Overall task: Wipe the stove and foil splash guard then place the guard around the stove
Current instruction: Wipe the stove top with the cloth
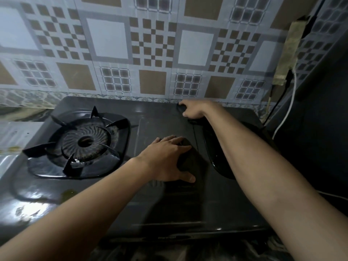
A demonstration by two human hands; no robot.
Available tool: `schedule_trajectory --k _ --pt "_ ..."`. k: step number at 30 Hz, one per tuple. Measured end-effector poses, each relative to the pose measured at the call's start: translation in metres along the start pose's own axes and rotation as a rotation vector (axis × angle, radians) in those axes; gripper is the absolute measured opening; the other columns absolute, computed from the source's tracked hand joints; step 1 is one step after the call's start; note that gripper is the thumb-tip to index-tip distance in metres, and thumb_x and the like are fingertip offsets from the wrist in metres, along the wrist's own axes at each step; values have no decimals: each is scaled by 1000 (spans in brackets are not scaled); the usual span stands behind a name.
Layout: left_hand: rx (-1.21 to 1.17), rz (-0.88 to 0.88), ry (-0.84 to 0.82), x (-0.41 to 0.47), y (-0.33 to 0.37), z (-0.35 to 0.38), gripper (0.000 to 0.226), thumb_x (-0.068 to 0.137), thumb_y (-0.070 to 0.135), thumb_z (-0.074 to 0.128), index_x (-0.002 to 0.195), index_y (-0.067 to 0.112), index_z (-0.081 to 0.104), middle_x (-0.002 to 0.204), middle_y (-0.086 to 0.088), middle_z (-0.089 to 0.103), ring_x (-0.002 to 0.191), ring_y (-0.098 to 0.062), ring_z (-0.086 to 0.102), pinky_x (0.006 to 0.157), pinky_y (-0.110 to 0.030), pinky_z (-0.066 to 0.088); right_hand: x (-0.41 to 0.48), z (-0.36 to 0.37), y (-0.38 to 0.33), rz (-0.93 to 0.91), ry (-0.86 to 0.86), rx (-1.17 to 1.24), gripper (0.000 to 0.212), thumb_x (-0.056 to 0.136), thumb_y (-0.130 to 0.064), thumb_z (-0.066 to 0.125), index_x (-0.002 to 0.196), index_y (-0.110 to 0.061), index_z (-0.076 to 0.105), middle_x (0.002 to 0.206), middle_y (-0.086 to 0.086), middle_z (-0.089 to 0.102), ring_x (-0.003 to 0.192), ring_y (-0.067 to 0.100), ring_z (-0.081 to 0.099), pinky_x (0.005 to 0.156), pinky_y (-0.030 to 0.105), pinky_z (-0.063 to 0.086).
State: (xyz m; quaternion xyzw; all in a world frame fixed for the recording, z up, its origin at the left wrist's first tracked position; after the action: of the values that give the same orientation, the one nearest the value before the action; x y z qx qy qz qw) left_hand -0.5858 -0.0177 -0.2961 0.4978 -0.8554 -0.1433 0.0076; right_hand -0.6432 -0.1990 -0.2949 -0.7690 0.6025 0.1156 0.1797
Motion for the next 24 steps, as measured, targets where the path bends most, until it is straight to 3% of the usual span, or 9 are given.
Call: schedule_trajectory --k 4,6,10,14,17,19,22,24 --pt "-93 2 92 -20 -12 -19 86 75 72 63 145 25 47 147 5 46 133 -18 45 107 -36 41 -5 9 -2 10 31 -77 54 107 -28 30 158 -32 12 167 5 2 152 35 -4 119 54 -1" --pt "-105 -12 131 -31 -21 -28 73 80 67 61 140 27 53 138 6 54 122 -19 55 97 -36 49 -7 14 -7 -13 78 -20 53 108 -22 27 158 -27 12 166 9 1 151 34 -10 119 54 -5" --pt "-90 -48 225 -54 -44 -52 52 86 59 56 129 30 61 131 5 61 113 -19 62 90 -40 53 -17 15 -23 -1 192 97 55 104 -12 34 156 -23 21 166 7 10 152 32 4 121 50 13" --pt "-54 -127 339 -84 -82 -74 53 89 56 54 133 27 61 136 3 61 119 -22 60 95 -39 51 -33 17 -49 -4 243 173 59 98 -5 42 152 -29 36 159 9 30 138 33 39 108 43 41" --pt "-21 -136 429 -108 -106 -88 46 93 49 54 131 24 63 128 0 65 112 -23 62 89 -36 52 -47 19 -69 -32 265 175 61 95 0 40 148 -30 43 156 8 37 134 34 45 104 41 43" --pt "-2 -131 465 -120 -125 -93 45 93 43 55 130 20 64 131 -2 64 118 -24 58 94 -36 49 -57 20 -81 -31 274 162 60 95 0 39 146 -30 46 156 7 38 134 33 45 104 38 41" --pt "91 -151 469 -132 -155 -93 51 91 49 46 133 23 61 133 -4 62 125 -24 48 98 -47 46 -77 19 -101 -32 294 157 56 96 -5 41 145 -32 48 157 4 37 137 30 43 105 33 38" --pt "133 -249 403 -137 -177 -87 56 94 56 42 141 27 51 145 -7 50 138 -29 35 107 -58 35 -96 19 -117 -30 306 161 52 97 -10 43 143 -35 51 155 3 41 131 29 49 93 30 44"
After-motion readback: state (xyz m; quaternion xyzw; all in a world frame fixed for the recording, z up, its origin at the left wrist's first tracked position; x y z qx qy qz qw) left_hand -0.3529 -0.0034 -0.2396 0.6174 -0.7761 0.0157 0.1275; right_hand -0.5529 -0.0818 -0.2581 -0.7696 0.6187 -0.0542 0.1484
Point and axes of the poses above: each hand's wrist, its own x-axis towards the middle knuckle, its own z-axis out of the palm, y = z × x, the point moved 10 cm from there along x, towards the middle knuckle
